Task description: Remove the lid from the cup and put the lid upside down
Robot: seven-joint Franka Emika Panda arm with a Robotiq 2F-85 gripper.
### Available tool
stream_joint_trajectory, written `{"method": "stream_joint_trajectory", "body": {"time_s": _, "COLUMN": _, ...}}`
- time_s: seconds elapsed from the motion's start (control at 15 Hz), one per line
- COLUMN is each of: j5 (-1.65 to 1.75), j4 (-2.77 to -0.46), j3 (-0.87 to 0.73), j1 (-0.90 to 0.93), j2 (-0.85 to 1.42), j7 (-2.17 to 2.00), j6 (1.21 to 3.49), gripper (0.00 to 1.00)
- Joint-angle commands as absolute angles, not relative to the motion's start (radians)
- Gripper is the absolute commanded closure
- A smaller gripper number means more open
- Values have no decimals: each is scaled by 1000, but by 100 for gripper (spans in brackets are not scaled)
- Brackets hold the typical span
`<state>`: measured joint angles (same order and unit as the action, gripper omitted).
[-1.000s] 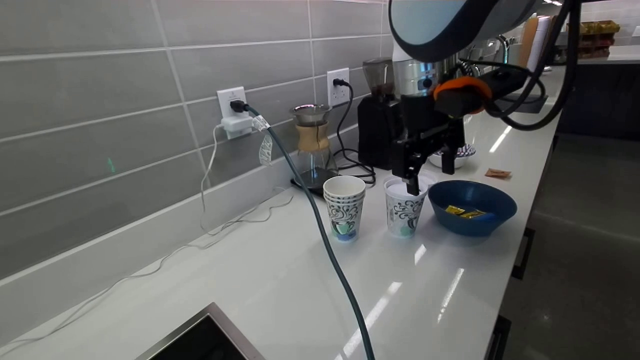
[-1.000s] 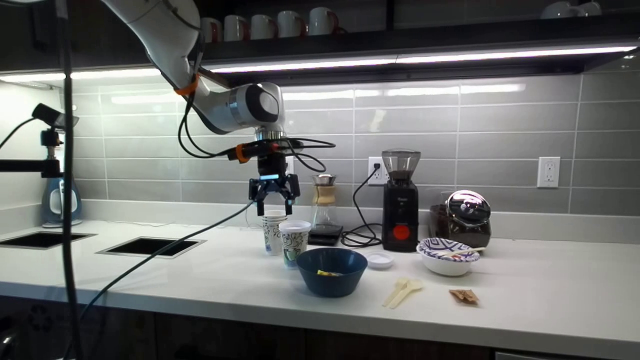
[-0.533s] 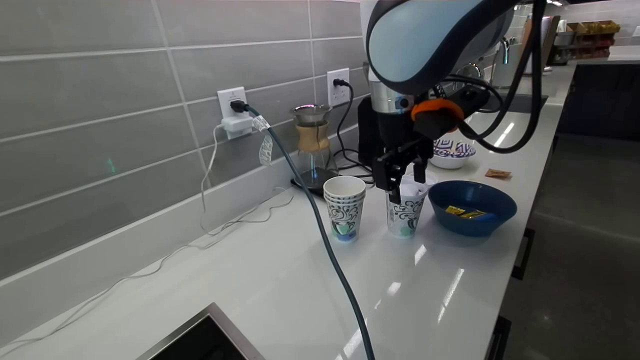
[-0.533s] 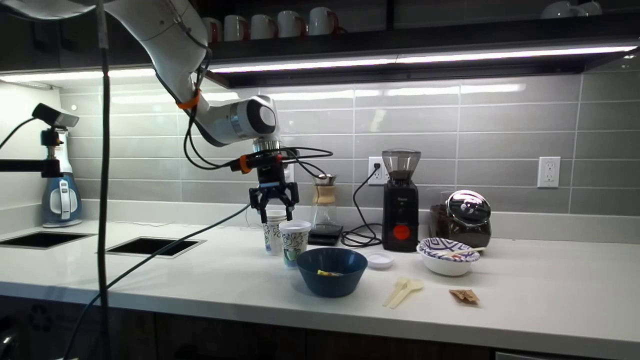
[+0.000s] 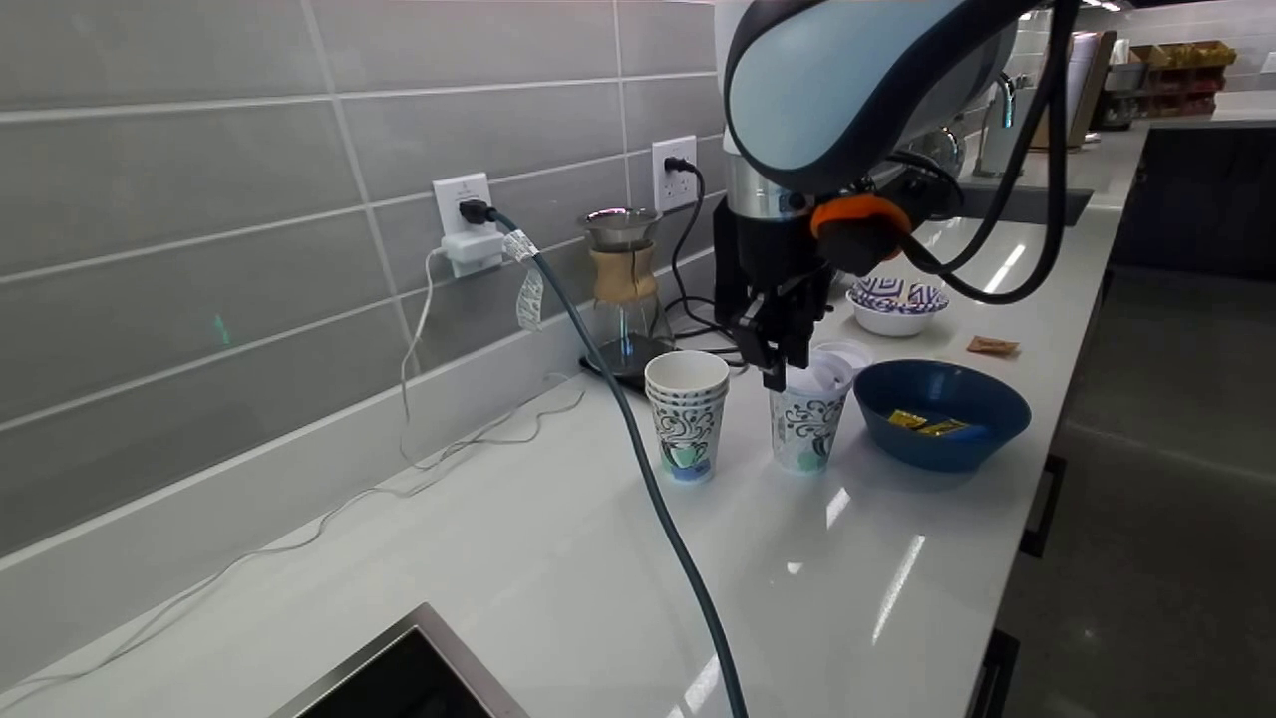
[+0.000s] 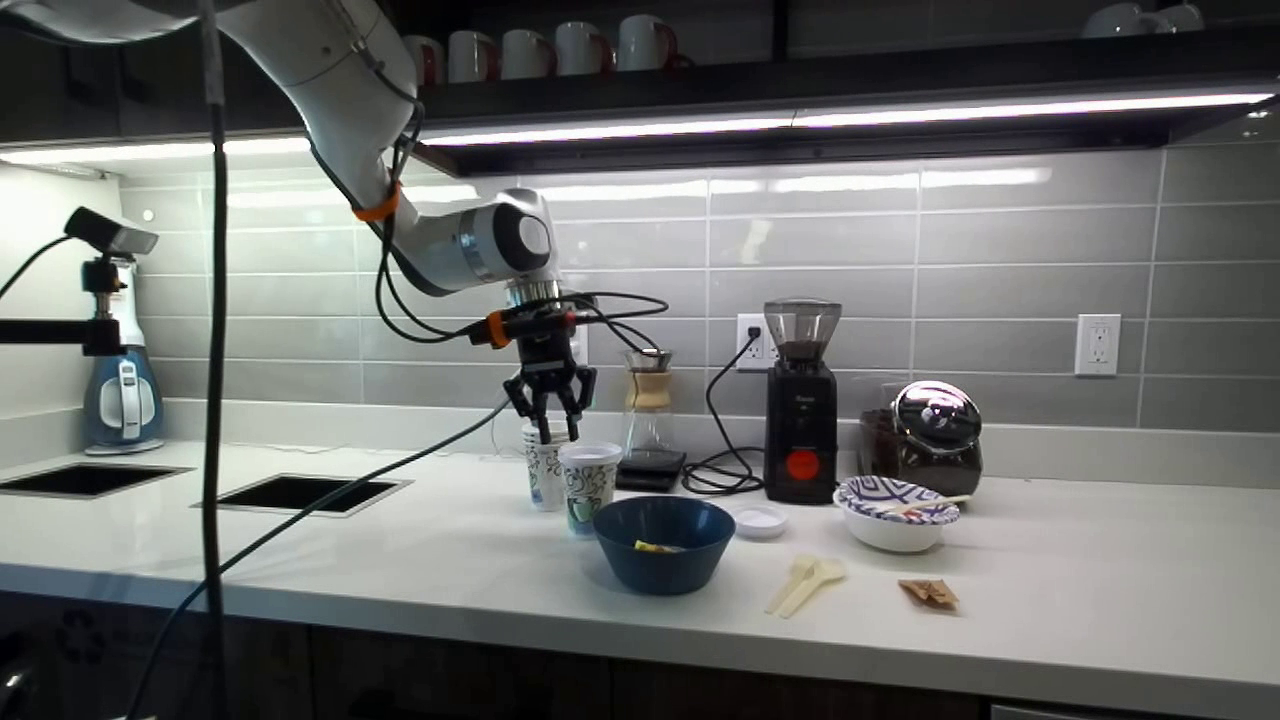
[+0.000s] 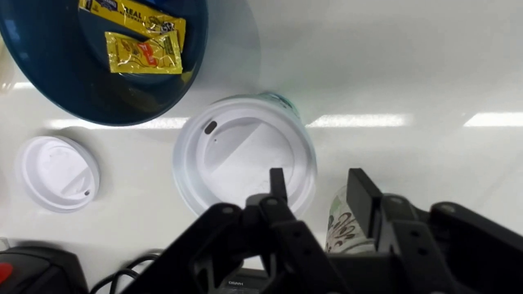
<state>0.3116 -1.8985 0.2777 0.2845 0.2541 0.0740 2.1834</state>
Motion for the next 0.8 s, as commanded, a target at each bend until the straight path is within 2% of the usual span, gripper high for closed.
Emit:
{"method": "stream_joint_trajectory", "body": {"time_s": 0.0, "j5": 313, "j4": -1886, "j3": 267, "j1": 291, "j2": 271, "j7": 129, "j6": 2221, "gripper": 61}}
{"method": "stream_joint_trajectory", "body": {"time_s": 0.47, "j5": 300, "j4": -1882, "j3": 263, "j1": 286, "j2": 281, "j7": 160, "j6": 2221, "gripper": 80}}
{"method": "stream_joint_trajectory", "body": {"time_s": 0.53, "j5": 298, "j4": -1882, "j3": 263, "j1": 285, "j2": 283, "j7": 162, "j6": 2221, "gripper": 79}}
{"method": "stream_joint_trajectory", "body": {"time_s": 0.73, "j5": 291, "j4": -1881, "j3": 263, "j1": 284, "j2": 286, "j7": 166, "j6": 2218, "gripper": 83}}
